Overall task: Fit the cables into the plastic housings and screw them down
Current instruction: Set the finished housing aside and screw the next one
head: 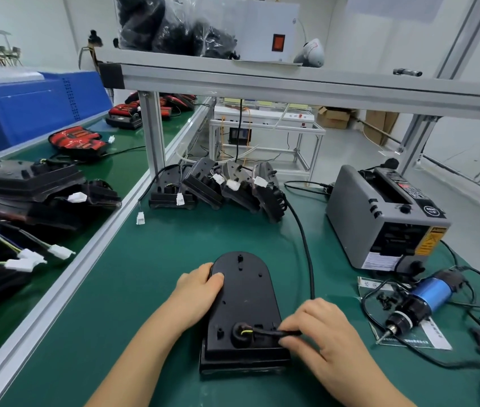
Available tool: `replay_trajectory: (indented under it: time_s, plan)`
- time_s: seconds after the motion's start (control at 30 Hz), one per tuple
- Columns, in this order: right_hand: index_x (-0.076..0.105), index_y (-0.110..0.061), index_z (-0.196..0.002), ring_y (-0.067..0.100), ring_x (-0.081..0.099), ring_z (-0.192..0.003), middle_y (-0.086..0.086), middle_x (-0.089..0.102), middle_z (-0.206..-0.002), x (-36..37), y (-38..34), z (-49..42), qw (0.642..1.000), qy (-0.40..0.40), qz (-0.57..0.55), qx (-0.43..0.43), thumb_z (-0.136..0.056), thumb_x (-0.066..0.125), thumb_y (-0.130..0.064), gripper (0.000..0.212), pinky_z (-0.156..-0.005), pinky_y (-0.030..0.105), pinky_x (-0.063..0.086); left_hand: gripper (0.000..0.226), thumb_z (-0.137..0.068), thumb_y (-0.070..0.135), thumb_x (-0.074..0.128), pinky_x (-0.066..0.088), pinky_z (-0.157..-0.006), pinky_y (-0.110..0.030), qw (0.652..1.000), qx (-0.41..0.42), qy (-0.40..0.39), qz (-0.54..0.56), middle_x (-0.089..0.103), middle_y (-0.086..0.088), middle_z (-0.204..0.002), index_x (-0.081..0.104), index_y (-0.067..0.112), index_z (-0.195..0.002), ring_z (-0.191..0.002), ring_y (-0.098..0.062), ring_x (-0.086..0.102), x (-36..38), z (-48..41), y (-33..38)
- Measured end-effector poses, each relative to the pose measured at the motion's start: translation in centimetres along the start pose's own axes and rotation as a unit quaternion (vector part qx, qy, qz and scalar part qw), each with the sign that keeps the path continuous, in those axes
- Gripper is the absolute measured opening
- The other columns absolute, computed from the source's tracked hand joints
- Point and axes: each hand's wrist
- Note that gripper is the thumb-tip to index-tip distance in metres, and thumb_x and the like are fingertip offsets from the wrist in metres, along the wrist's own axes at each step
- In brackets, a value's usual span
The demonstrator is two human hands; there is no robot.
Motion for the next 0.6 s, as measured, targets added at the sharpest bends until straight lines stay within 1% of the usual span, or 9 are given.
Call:
replay_trajectory:
  time_s: [0.07, 0.13, 0.2, 0.27, 0.3, 0.33, 0.43, 0.5, 0.6]
  plan:
    - [0.067, -0.03, -0.082, -0.002, 0.047, -0.083, -0.022, 0.054, -0.08, -0.2, 0.1, 0.0, 0.996, -0.046, -0.069, 0.044, -0.083, 0.055, -0.047, 0.021, -0.08, 0.017, 0.036, 0.031, -0.097, 0.04, 0.034, 0.032, -0.091, -0.032, 0.997, 0.012, 0.028, -0.073, 0.037, 0.005, -0.111, 0.053, 0.025, -0.116, -0.116, -0.017, 0.035, 0.0, -0.3, -0.2]
    - [0.065, -0.034, -0.081, 0.001, 0.055, -0.09, -0.021, 0.06, -0.086, -0.5, 0.7, -1.3, 0.975, -0.075, -0.17, 0.122, -0.082, 0.058, -0.049, 0.017, -0.081, 0.013, 0.039, 0.029, -0.097, 0.04, 0.034, 0.03, -0.09, -0.03, 0.997, 0.024, 0.023, -0.075, 0.035, 0.007, -0.109, 0.054, 0.026, -0.113, -0.115, -0.015, 0.031, 0.0, -0.5, -0.4]
    - [0.065, -0.036, -0.078, -0.001, 0.059, -0.089, -0.02, 0.064, -0.088, -0.4, 2.5, -3.7, 0.959, -0.022, -0.207, 0.191, -0.086, 0.062, -0.035, 0.009, -0.078, 0.01, 0.04, 0.028, -0.097, 0.041, 0.035, 0.028, -0.09, -0.029, 0.998, 0.026, 0.018, -0.059, 0.035, 0.008, -0.11, 0.053, 0.029, -0.114, -0.115, -0.013, 0.03, 0.0, -0.6, -0.7]
    - [0.064, -0.035, -0.078, -0.001, 0.06, -0.087, -0.019, 0.067, -0.085, 0.1, 5.3, -7.1, 0.946, 0.037, -0.184, 0.265, -0.088, 0.063, -0.026, 0.013, -0.075, 0.015, 0.04, 0.033, -0.097, 0.042, 0.035, 0.028, -0.091, -0.029, 0.998, 0.031, 0.02, -0.059, 0.035, 0.009, -0.111, 0.052, 0.028, -0.122, -0.118, -0.013, 0.03, 0.1, -0.8, -0.9]
    - [0.065, -0.033, -0.084, 0.005, 0.06, -0.091, -0.018, 0.067, -0.089, 0.4, 7.1, -8.9, 0.937, 0.047, -0.157, 0.309, -0.089, 0.062, -0.028, 0.008, -0.075, 0.02, 0.04, 0.037, -0.097, 0.042, 0.034, 0.028, -0.092, -0.029, 0.997, 0.033, 0.023, -0.058, 0.035, 0.009, -0.112, 0.05, 0.027, -0.126, -0.118, -0.012, 0.029, 0.1, -0.8, -1.0]
    - [0.065, -0.028, -0.095, 0.011, 0.06, -0.097, -0.014, 0.066, -0.097, 0.7, 8.8, -10.5, 0.927, 0.042, -0.116, 0.353, -0.09, 0.059, -0.03, 0.008, -0.075, 0.024, 0.04, 0.039, -0.097, 0.043, 0.034, 0.028, -0.093, -0.029, 0.997, 0.033, 0.025, -0.058, 0.034, 0.009, -0.113, 0.048, 0.026, -0.13, -0.118, -0.011, 0.028, 0.1, -0.9, -1.0]
    - [0.056, -0.014, -0.12, 0.025, 0.059, -0.1, 0.004, 0.063, -0.114, 2.1, 13.2, -14.3, 0.902, -0.025, -0.006, 0.431, -0.092, 0.054, -0.035, 0.035, -0.076, 0.032, 0.044, 0.043, -0.097, 0.044, 0.034, 0.029, -0.099, -0.031, 0.998, 0.034, 0.027, -0.055, 0.034, 0.009, -0.115, 0.045, 0.026, -0.135, -0.123, -0.012, 0.027, 0.2, -1.0, -1.2]
    - [0.052, -0.01, -0.119, 0.027, 0.061, -0.092, 0.009, 0.061, -0.111, 3.0, 14.6, -15.7, 0.889, -0.048, 0.021, 0.456, -0.092, 0.053, -0.034, 0.036, -0.076, 0.033, 0.048, 0.044, -0.096, 0.045, 0.033, 0.029, -0.1, -0.032, 0.998, 0.032, 0.024, -0.055, 0.035, 0.01, -0.115, 0.045, 0.027, -0.135, -0.121, -0.011, 0.027, 0.2, -0.9, -1.3]
    - [0.054, -0.009, -0.104, 0.027, 0.055, -0.081, 0.006, 0.057, -0.094, 3.7, 15.9, -16.8, 0.872, -0.069, 0.067, 0.481, -0.092, 0.054, -0.028, 0.023, -0.062, 0.029, 0.042, 0.04, -0.095, 0.046, 0.033, 0.032, -0.099, -0.032, 0.998, 0.036, 0.023, -0.055, 0.036, 0.013, -0.11, 0.049, 0.03, -0.128, -0.116, -0.01, 0.029, 0.3, -1.0, -1.5]
Point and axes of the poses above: each hand's wrist, its own z-axis away from the middle knuckle, its own x-axis out of the palm, y = z × x
